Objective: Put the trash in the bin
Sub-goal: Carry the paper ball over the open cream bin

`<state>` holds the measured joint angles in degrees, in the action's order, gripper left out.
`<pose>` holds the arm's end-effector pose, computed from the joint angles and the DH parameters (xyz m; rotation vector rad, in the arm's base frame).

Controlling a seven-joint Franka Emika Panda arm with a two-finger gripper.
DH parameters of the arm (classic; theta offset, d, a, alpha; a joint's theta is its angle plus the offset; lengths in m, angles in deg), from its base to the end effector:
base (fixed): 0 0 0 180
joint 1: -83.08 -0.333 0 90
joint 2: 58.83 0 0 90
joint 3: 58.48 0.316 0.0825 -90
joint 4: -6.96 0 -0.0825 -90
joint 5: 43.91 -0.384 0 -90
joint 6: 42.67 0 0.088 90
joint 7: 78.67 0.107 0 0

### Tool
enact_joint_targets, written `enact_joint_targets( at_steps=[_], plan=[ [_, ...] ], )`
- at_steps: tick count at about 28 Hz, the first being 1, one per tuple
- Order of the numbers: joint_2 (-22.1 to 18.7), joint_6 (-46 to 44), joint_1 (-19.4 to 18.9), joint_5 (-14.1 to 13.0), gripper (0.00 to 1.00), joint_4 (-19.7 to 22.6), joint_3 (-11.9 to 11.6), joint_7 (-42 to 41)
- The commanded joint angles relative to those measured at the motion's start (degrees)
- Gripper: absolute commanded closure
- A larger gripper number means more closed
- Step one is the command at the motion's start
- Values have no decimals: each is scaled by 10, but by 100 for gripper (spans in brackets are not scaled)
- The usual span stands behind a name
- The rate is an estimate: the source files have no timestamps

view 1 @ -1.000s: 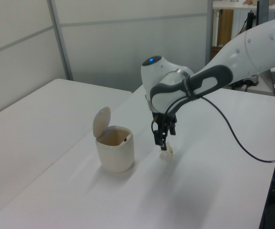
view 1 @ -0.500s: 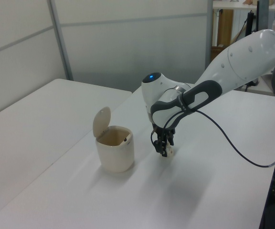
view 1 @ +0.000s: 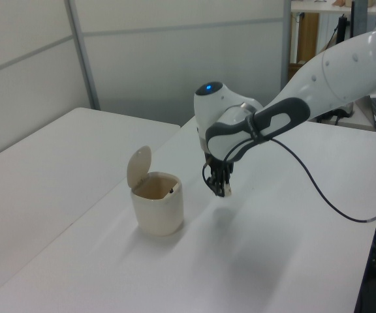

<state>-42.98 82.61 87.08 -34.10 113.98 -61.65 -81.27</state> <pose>0.6202 -0.0824 0.3729 2.9813 0.0280 0.0423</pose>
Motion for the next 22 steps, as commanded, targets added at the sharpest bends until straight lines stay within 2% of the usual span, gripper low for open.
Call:
enact_joint_targets(
  at_steps=[1,3,4,10,14,18,22],
  plan=[
    [-50,-38,-3,-2,85,-22,2,10],
    [-57,-42,-6,-14,85,-33,4,11],
    [-63,-42,-7,-28,85,-44,4,10],
    [-63,-36,-8,-80,84,-95,14,6],
    [-54,-26,-8,-91,84,-109,27,5],
    [-40,36,-8,-101,80,-110,56,6],
    [-16,84,-9,-103,75,-110,71,7]
  ],
)
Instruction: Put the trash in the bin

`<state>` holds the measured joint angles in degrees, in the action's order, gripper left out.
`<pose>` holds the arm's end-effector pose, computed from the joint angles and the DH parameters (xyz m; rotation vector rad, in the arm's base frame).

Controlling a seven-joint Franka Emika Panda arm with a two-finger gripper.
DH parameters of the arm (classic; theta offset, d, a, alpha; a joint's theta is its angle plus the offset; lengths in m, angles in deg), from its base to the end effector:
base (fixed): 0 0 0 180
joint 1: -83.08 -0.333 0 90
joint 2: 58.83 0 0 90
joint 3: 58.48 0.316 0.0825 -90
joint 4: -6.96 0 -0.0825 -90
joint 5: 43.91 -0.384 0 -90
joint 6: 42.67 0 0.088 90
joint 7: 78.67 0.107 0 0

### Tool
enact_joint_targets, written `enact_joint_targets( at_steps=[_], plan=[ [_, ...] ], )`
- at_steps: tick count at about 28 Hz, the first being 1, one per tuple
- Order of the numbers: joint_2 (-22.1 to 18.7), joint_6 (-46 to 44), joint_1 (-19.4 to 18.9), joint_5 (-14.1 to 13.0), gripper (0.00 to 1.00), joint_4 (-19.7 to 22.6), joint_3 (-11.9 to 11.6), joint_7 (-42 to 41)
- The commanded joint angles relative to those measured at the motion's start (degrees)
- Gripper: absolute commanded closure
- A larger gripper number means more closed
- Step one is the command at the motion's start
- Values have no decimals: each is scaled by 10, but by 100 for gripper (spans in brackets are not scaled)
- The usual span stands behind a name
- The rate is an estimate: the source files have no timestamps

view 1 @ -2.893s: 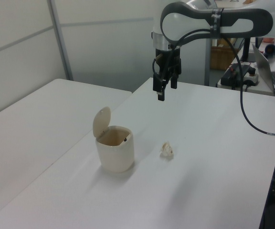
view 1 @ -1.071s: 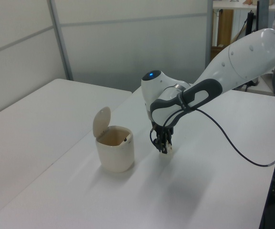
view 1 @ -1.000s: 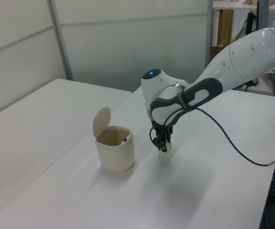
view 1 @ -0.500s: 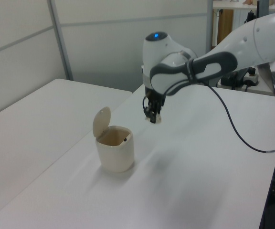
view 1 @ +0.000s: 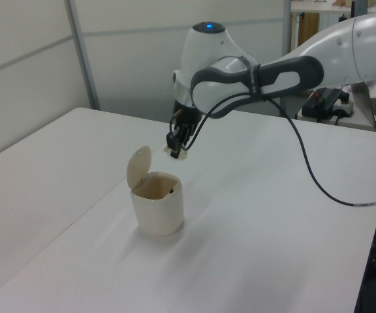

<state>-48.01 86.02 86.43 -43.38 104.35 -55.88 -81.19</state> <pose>0.6507 -0.0109 0.5169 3.0812 0.0509 0.5568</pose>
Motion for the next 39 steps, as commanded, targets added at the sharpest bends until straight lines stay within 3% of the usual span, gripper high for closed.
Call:
enact_joint_targets(
  at_steps=[1,3,4,5,6,18,39],
  plan=[
    [39,61,-3,-11,75,-13,16,7],
    [48,85,-3,-11,68,-13,23,11],
    [51,93,-3,-11,53,-13,26,12],
    [54,97,-3,-11,3,-13,27,17],
    [54,97,-3,-11,0,-13,27,23],
    [32,40,-1,-8,0,-12,20,56],
    [-83,-273,4,35,0,-16,18,50]
  ],
)
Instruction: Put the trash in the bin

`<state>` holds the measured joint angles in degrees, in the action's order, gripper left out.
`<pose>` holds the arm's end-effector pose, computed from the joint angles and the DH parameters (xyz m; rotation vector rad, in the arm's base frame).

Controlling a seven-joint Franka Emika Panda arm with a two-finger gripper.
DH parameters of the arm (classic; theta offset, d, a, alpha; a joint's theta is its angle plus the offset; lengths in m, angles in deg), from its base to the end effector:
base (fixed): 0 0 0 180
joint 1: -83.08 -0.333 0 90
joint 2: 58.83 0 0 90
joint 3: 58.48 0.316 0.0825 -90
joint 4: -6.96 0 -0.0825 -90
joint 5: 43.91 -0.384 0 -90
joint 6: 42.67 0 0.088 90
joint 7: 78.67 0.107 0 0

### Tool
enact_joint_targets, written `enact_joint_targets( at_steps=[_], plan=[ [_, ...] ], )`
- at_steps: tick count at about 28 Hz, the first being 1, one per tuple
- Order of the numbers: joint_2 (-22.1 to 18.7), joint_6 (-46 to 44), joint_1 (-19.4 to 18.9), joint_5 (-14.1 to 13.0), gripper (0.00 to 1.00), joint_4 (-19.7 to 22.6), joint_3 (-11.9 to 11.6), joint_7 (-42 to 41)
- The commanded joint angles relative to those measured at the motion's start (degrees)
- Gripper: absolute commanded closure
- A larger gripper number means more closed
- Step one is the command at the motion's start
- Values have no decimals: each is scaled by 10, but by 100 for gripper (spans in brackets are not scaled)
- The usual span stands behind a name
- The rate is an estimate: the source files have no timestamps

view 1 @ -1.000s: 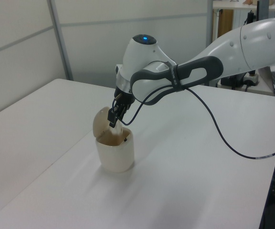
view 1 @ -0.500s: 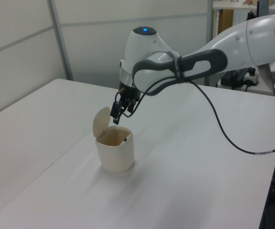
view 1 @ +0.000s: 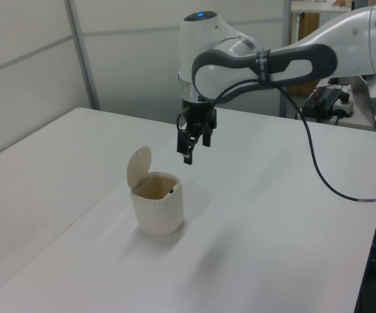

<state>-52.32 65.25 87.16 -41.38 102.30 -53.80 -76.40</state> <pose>0.6093 0.0008 0.5427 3.1062 -0.0292 0.1666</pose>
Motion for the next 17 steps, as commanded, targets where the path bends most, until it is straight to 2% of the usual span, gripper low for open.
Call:
enact_joint_targets(
  at_steps=[1,17],
  plan=[
    [-45,-72,-2,15,0,5,-4,2],
    [-76,-135,-2,13,0,5,-4,-12]
  ],
)
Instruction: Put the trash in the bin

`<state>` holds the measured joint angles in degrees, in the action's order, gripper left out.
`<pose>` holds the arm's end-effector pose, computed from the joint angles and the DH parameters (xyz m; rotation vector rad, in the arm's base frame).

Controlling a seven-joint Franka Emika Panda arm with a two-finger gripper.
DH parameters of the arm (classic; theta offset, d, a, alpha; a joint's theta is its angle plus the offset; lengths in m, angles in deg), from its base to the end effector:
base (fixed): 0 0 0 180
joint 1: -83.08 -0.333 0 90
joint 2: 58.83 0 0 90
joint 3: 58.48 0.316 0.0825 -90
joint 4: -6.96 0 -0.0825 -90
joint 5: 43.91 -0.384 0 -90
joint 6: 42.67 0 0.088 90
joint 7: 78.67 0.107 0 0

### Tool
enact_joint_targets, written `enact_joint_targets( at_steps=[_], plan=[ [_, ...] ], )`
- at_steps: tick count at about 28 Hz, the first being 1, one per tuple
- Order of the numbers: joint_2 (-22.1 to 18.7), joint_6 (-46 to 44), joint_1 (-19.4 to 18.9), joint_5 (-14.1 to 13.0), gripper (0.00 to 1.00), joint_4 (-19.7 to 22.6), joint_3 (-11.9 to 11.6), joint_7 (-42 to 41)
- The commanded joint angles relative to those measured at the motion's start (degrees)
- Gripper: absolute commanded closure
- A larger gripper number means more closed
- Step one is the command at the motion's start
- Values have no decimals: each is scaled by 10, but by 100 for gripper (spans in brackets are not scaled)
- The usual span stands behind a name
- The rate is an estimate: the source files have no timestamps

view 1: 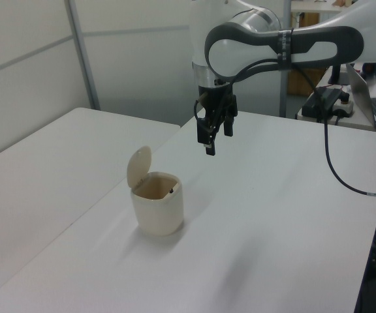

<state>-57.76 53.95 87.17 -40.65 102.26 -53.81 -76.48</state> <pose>0.5677 -0.0001 0.5804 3.0865 -0.0335 0.0089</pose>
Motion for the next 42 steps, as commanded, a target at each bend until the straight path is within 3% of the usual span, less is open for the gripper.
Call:
enact_joint_targets(
  at_steps=[1,26,42],
  plan=[
    [-21,-25,-2,6,0,5,-4,-11],
    [-20,-20,-2,-3,0,5,-12,-12],
    [-19,-5,-1,-36,0,5,-12,-12]
  ],
)
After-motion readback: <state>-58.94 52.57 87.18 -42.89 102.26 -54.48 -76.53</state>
